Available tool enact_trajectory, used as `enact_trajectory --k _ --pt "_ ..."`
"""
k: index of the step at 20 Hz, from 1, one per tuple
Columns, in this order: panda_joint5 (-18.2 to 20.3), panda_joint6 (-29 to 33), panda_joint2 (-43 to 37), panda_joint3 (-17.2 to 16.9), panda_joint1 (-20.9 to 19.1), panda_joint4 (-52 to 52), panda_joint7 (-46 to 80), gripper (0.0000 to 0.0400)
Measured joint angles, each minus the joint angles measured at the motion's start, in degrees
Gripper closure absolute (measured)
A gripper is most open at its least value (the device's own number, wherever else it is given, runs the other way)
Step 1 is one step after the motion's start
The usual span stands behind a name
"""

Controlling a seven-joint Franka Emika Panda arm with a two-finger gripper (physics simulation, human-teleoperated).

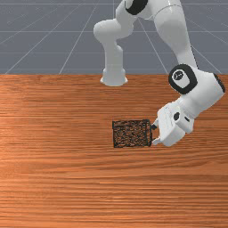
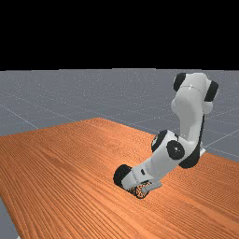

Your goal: Rotate the holder till the hole upward

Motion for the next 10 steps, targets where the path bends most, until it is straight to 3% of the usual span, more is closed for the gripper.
enact_trajectory --k 9,10 --pt "-1.06 3.22 -2.22 -1.10 -2.37 -4.48 -2.66 0.0000" --pt "-1.00 3.06 -2.21 -1.08 -2.61 -4.44 -3.08 0.0156"
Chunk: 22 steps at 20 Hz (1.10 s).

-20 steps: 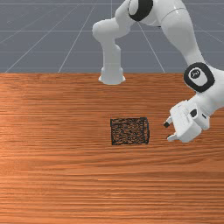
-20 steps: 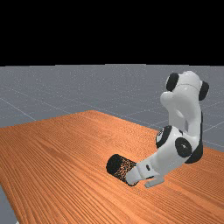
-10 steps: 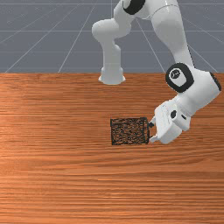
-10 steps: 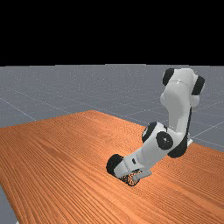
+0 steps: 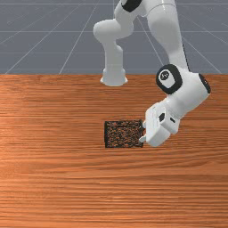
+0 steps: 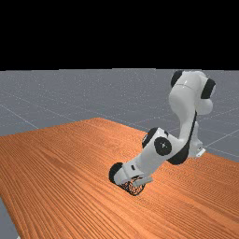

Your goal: Rotate the holder till the hole upward

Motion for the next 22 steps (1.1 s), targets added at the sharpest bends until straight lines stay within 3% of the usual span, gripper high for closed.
enact_trajectory --k 1,2,5,7,8,9,10,12,13,15,16,19,20,21,22 --pt "-0.08 0.26 -0.36 -0.03 0.09 -0.04 -0.02 0.0253" --pt "-0.23 2.11 -0.99 -0.15 0.13 -1.34 0.88 0.0311" --pt "0.72 3.19 -1.60 0.51 -0.56 -2.14 0.05 0.0380" --pt "2.15 3.83 -3.36 1.36 -1.43 -3.33 -1.64 0.0393" --pt "7.09 6.01 -5.86 4.23 -4.36 -5.38 -6.43 0.0396" --pt "8.42 5.65 -7.42 4.68 -4.92 -5.86 -8.02 0.0397" --pt "6.79 4.36 -8.25 3.49 -3.83 -5.51 -6.90 0.0398" --pt "12.24 4.50 -11.12 5.67 -6.34 -6.55 -12.10 0.0399" --pt "8.23 4.00 -11.31 3.62 -4.63 -6.23 -9.49 0.0400" --pt "3.71 3.06 -11.12 1.00 -3.22 -6.23 -6.64 0.0400" --pt "4.82 -1.58 -8.12 -0.09 -2.89 -1.96 -1.42 0.0400" --pt "8.15 -2.08 -2.04 0.41 -4.17 2.07 3.99 0.0400" --pt "7.56 -0.19 -1.13 0.59 -4.19 1.30 3.42 0.0243" --pt "5.71 2.88 -1.60 0.66 -3.92 -1.15 1.19 0.0147" --pt "5.10 3.68 -1.72 0.72 -3.77 -1.83 0.51 0.0090"
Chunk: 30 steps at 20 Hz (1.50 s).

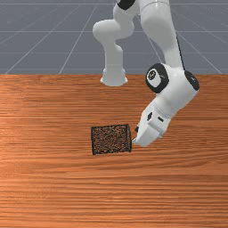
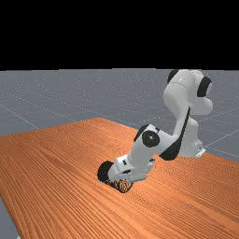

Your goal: Rotate the holder till the hole upward

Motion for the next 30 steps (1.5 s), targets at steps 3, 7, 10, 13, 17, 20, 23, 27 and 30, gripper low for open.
enact_trajectory --k 3,7,10,13,17,20,23,27,30 --pt "-1.24 2.31 -0.66 -0.22 0.82 -1.57 0.45 0.0020" --pt "-2.32 -1.23 1.53 -0.92 1.81 1.49 1.05 0.0003" --pt "-4.12 -1.27 1.80 -2.28 2.17 0.89 1.43 0.0001" --pt "-3.80 1.37 0.54 -2.26 0.63 -1.40 -0.02 0.0000" --pt "-0.73 -1.82 6.24 0.30 -2.40 4.81 -4.20 0.0000" --pt "-2.98 3.38 6.08 -1.37 -0.94 1.52 -0.24 0.0000" --pt "-3.59 3.94 5.93 -1.97 -1.23 0.97 -0.43 0.0000" --pt "-3.89 5.60 5.34 -2.28 -2.17 -0.35 -1.36 0.0000" --pt "-3.91 7.19 4.51 -2.09 -2.99 -1.62 -2.60 0.0248"
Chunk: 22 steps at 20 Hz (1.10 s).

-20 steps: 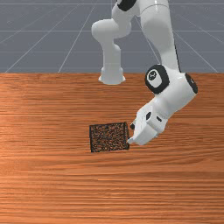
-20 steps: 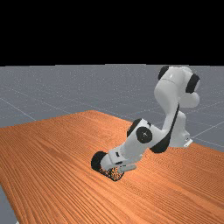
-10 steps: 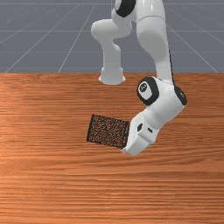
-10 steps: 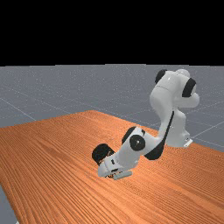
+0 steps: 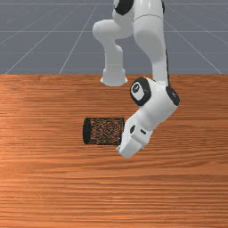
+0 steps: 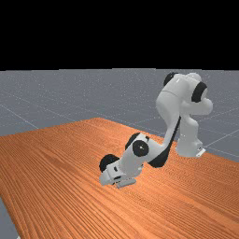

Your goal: Rotate the holder till the hole upward

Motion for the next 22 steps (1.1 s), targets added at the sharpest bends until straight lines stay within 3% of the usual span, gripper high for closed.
enact_trajectory --k 2,6,8,10,11,12,14,22 --pt "-0.14 -0.05 -0.40 -0.09 0.08 -0.01 -0.12 0.0310" --pt "2.65 0.27 -3.29 1.77 -1.84 -1.73 -3.17 0.0358" --pt "7.19 0.14 -7.03 4.65 -4.68 -3.47 -8.64 0.0356" --pt "17.45 -2.22 -10.32 10.02 -10.12 -3.83 -18.97 0.0348" --pt "19.48 -3.59 -11.79 10.46 -10.85 -3.81 -21.02 0.0347" --pt "24.83 -6.68 -12.31 12.67 -13.33 -2.78 -25.87 0.0343" --pt "31.36 -12.01 -13.49 14.32 -15.89 -1.32 -30.69 0.0336" --pt "45.01 -12.28 -29.57 12.11 -18.30 -22.83 -44.82 0.0343"
